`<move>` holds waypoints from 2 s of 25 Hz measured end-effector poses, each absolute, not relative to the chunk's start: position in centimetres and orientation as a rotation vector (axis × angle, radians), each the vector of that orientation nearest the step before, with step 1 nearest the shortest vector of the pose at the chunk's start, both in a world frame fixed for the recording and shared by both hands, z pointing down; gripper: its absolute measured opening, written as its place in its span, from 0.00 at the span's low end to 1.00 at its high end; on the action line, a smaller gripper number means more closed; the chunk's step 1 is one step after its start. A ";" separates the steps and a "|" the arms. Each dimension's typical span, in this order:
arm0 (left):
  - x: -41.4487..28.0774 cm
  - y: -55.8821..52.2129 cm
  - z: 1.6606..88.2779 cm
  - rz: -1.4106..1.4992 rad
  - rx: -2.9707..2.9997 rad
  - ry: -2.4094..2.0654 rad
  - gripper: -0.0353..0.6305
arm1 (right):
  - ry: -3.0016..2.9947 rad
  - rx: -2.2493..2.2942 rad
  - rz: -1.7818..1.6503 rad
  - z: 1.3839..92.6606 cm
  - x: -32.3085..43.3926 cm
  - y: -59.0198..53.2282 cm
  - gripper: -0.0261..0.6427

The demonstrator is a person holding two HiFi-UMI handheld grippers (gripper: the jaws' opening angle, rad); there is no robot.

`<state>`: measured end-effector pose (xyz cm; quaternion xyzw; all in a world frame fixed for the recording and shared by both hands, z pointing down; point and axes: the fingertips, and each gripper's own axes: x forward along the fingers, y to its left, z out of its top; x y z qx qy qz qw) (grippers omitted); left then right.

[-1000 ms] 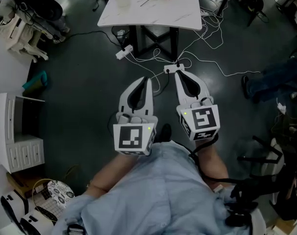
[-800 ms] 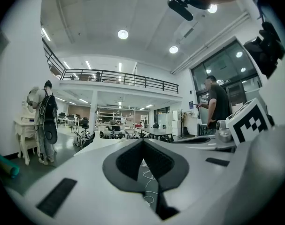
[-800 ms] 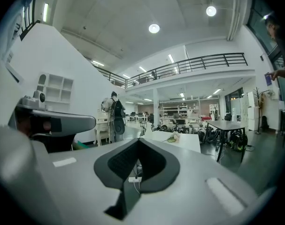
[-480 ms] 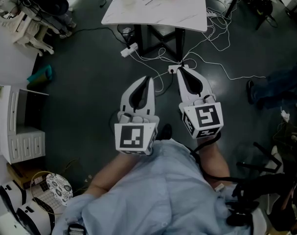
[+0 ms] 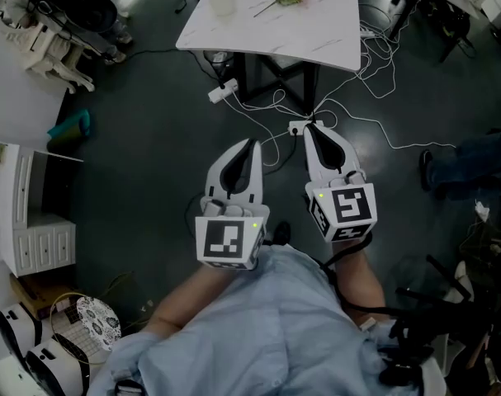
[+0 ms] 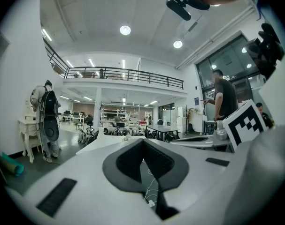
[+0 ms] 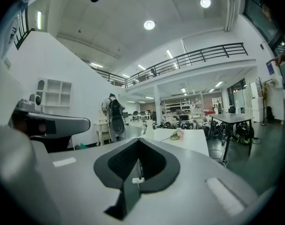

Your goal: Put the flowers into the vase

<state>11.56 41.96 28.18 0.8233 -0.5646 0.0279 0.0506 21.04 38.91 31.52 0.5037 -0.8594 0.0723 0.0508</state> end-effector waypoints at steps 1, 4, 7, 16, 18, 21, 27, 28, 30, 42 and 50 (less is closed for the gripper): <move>11.3 41.3 28.3 0.088 2.504 -1.712 0.06 | -2.608 1.531 0.223 31.7 20.8 38.3 0.04; 10.4 38.4 28.7 0.086 2.492 -1.706 0.06 | -2.591 1.533 0.237 32.3 20.0 35.7 0.04; 9.5 34.7 29.3 0.092 2.487 -1.679 0.06 | -2.589 1.550 0.292 32.6 19.3 32.0 0.04; 5.9 23.2 29.1 0.033 2.557 -1.574 0.06 | -2.547 1.583 0.375 32.9 15.1 20.1 0.04; 5.0 21.3 28.8 0.020 2.570 -1.557 0.06 | -2.539 1.590 0.382 32.8 14.1 18.0 0.04; 3.6 19.0 28.1 -0.003 2.580 -1.541 0.06 | -2.526 1.607 0.354 31.9 12.8 15.4 0.04; 1.8 15.2 28.1 -0.029 2.565 -1.522 0.06 | -2.468 1.636 0.331 31.2 11.9 11.5 0.04; 1.7 14.7 28.2 -0.038 2.560 -1.522 0.06 | -2.459 1.644 0.337 31.3 12.0 11.0 0.04; 1.5 13.6 28.5 -0.056 2.548 -1.518 0.06 | -2.444 1.659 0.345 31.6 12.2 9.9 0.04; -1.3 4.2 30.7 -0.013 2.491 -1.590 0.06 | -2.383 1.724 0.396 34.2 12.5 0.0 0.04; 0.7 -8.4 30.7 0.035 2.487 -1.560 0.06 | -2.362 1.682 0.480 36.5 13.6 -11.9 0.05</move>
